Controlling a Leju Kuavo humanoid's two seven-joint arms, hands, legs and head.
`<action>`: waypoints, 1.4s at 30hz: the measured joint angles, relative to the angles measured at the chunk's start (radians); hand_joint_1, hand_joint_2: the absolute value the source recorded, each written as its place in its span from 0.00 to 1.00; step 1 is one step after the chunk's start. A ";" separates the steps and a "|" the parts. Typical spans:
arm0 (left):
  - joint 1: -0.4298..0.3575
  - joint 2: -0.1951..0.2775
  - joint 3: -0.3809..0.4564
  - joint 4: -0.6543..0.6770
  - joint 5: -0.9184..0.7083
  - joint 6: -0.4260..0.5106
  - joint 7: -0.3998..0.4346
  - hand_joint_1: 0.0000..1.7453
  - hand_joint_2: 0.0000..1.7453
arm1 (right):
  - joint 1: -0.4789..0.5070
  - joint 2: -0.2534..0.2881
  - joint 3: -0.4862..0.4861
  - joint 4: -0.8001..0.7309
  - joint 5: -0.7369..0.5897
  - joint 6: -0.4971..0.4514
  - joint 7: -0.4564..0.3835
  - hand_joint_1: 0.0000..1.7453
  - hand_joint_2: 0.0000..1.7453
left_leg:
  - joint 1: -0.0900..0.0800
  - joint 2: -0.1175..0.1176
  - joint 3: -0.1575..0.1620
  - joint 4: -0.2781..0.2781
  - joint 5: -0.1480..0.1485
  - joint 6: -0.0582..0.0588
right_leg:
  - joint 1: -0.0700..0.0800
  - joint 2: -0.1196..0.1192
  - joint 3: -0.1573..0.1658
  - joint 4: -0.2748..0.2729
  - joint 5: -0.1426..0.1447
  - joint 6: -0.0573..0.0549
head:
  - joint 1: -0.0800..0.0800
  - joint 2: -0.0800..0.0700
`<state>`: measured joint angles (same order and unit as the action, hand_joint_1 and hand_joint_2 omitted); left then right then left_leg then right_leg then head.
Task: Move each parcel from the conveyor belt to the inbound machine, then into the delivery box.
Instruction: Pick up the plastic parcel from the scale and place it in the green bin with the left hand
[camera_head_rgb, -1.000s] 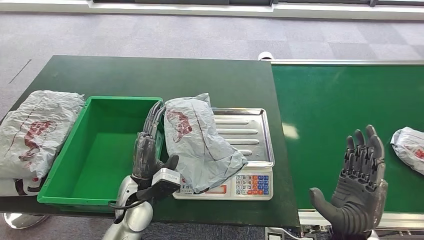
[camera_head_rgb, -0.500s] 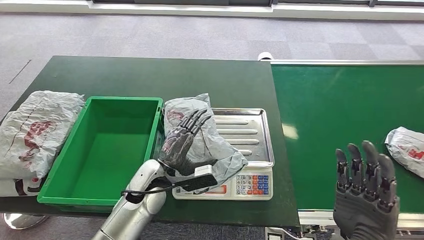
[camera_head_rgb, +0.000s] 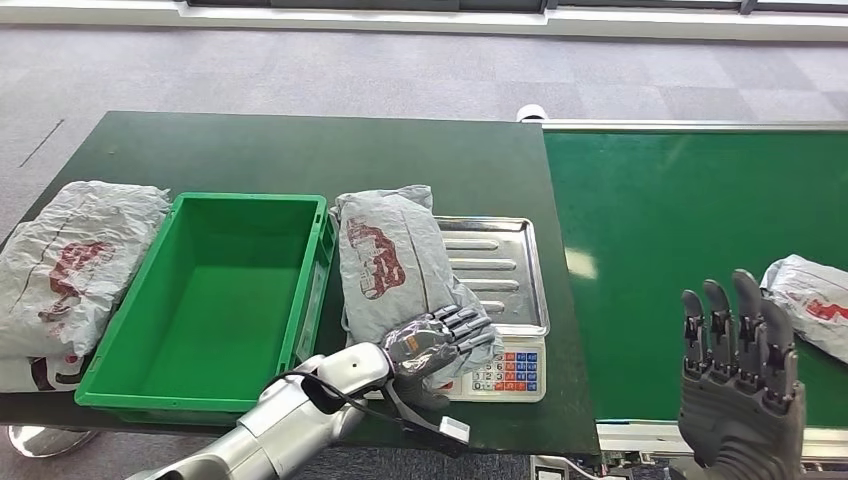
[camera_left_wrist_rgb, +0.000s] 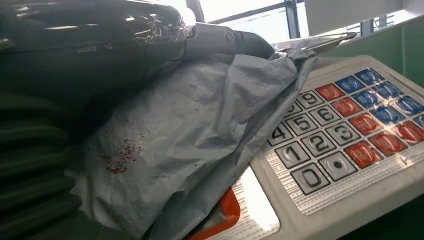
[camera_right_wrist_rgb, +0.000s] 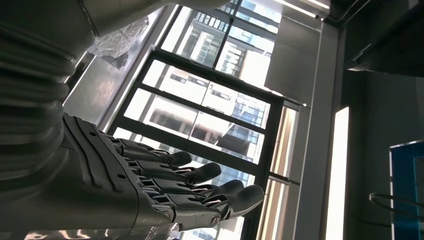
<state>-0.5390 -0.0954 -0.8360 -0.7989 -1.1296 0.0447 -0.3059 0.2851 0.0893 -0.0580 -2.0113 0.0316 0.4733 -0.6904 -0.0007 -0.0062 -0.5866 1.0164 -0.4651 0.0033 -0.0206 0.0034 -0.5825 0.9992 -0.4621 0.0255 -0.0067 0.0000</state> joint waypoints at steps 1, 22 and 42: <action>-0.006 0.000 -0.010 0.012 0.003 -0.002 -0.003 0.00 1.00 | -0.002 0.000 0.000 0.004 0.002 -0.001 0.002 0.00 1.00 | 0.000 0.000 0.001 0.000 0.000 0.000 | 0.000 0.000 0.001 0.000 0.000 0.000 | 0.000 0.000; -0.068 0.010 -0.080 0.057 0.058 -0.025 -0.038 1.00 1.00 | -0.023 -0.007 0.000 0.048 -0.007 -0.023 0.005 0.00 1.00 | 0.000 0.000 0.009 -0.001 -0.002 0.000 | 0.000 -0.001 0.015 0.000 -0.002 0.000 | 0.000 0.000; -0.058 0.049 -0.079 -0.068 0.099 0.051 -0.042 1.00 1.00 | 0.031 -0.013 -0.014 0.042 -0.008 -0.038 -0.011 0.00 1.00 | 0.001 0.001 0.012 -0.001 -0.002 -0.002 | 0.001 0.000 0.010 0.000 -0.002 -0.001 | 0.000 0.000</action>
<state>-0.5970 -0.0460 -0.9150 -0.8667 -1.0303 0.0959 -0.3477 0.3162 0.0759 -0.0721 -1.9691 0.0234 0.4355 -0.7011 -0.0002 -0.0053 -0.5750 1.0155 -0.4672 0.0017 -0.0200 0.0035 -0.5724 0.9993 -0.4642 0.0242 -0.0067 0.0000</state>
